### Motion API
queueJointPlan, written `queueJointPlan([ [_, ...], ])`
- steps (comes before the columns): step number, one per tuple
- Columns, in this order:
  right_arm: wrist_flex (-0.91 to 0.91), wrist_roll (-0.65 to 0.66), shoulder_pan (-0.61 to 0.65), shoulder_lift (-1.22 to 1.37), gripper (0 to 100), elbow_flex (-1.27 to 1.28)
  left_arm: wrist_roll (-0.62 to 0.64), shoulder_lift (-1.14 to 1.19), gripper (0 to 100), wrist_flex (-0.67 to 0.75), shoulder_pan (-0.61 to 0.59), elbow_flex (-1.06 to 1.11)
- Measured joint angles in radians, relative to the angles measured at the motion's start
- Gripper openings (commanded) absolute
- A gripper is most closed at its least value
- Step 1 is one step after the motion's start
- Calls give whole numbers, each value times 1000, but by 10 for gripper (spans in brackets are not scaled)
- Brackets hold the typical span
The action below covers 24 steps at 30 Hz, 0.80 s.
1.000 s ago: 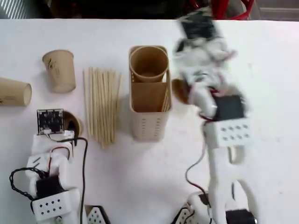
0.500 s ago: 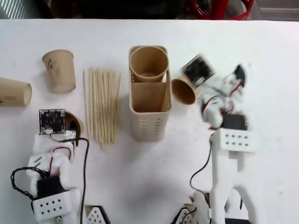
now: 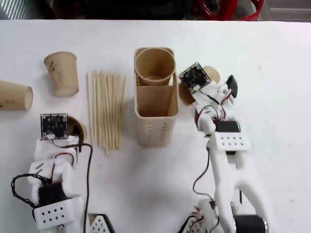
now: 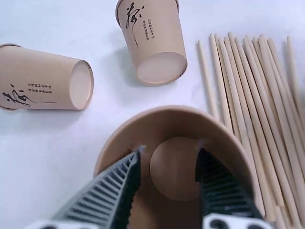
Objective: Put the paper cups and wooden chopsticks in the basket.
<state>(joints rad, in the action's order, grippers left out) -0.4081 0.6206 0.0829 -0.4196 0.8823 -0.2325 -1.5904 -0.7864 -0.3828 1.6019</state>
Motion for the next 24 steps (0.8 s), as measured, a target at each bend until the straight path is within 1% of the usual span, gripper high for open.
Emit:
queueJointPlan([
  [5,63,-103,-21,118,390,-35,0,0,199,0,0,0],
  [8,69,-176,-25,132,390,-57,0,0,199,0,0,0],
  [19,181,-196,-18,233,390,-69,0,0,199,0,0,0],
  [24,196,-198,-28,269,390,-94,0,0,199,0,0,0],
])
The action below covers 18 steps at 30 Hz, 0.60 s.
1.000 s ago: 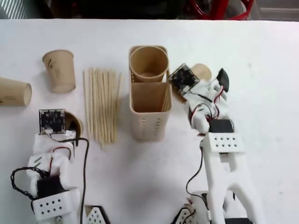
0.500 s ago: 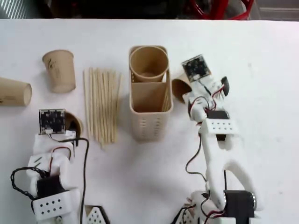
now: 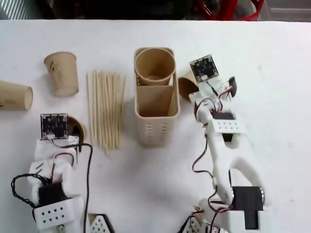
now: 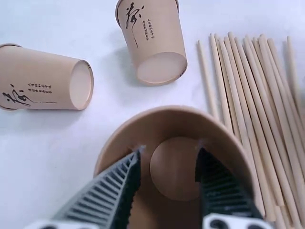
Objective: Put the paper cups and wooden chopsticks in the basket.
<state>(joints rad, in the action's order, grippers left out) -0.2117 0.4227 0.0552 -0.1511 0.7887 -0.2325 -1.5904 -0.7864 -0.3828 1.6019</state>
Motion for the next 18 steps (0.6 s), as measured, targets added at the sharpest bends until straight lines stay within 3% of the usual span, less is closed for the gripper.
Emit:
queueJointPlan([
  [18,-25,83,6,-51,394,75,0,0,199,0,0,0],
])
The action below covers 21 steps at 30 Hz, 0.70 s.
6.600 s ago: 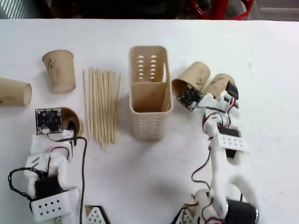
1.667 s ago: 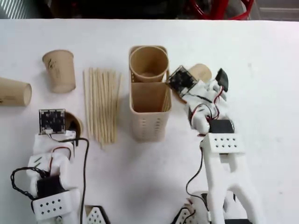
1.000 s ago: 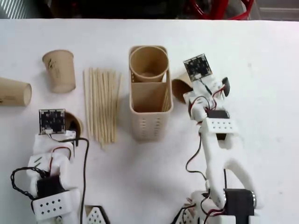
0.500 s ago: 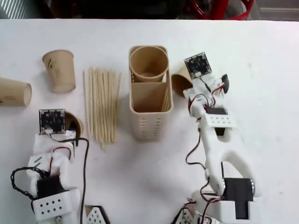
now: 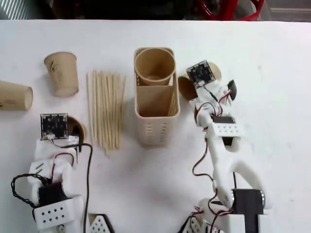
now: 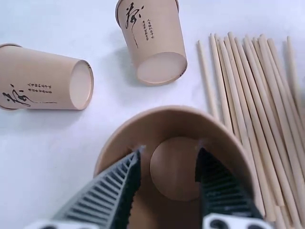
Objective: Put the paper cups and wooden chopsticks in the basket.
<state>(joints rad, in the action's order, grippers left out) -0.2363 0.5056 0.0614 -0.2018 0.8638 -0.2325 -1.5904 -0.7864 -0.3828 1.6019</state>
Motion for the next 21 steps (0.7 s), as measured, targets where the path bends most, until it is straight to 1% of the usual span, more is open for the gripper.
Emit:
queueJointPlan([
  [2,-58,-9,0,-32,393,0,0,0,199,0,0,0],
  [6,-264,-129,-5,-107,392,-31,0,0,199,0,0,0],
  [9,-394,-183,-8,-137,392,-83,0,0,199,0,0,0],
  [14,-446,-203,-6,-149,391,-112,0,0,199,0,0,0],
  [18,-502,-253,-5,-172,391,-118,0,0,199,0,0,0],
  [21,-512,-265,-6,-210,391,-118,0,0,199,0,0,0],
])
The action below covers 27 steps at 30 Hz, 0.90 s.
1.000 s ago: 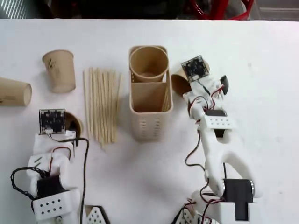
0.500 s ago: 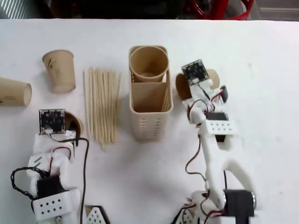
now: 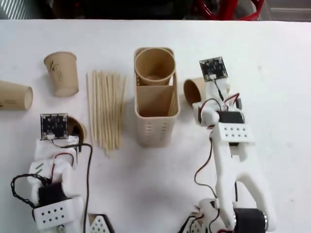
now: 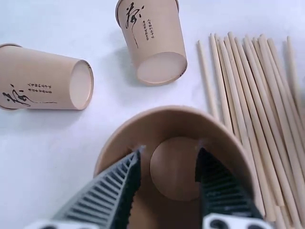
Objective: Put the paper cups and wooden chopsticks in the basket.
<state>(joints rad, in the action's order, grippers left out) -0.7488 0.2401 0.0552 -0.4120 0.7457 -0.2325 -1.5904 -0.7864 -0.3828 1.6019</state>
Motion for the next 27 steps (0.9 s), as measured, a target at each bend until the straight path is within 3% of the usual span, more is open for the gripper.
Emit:
queueJointPlan([
  [11,31,-58,133,-48,391,0,0,0,199,0,0,0],
  [24,315,-63,51,213,389,0,0,0,199,0,0,0],
  [27,321,-63,55,235,313,0,0,0,199,0,0,0],
])
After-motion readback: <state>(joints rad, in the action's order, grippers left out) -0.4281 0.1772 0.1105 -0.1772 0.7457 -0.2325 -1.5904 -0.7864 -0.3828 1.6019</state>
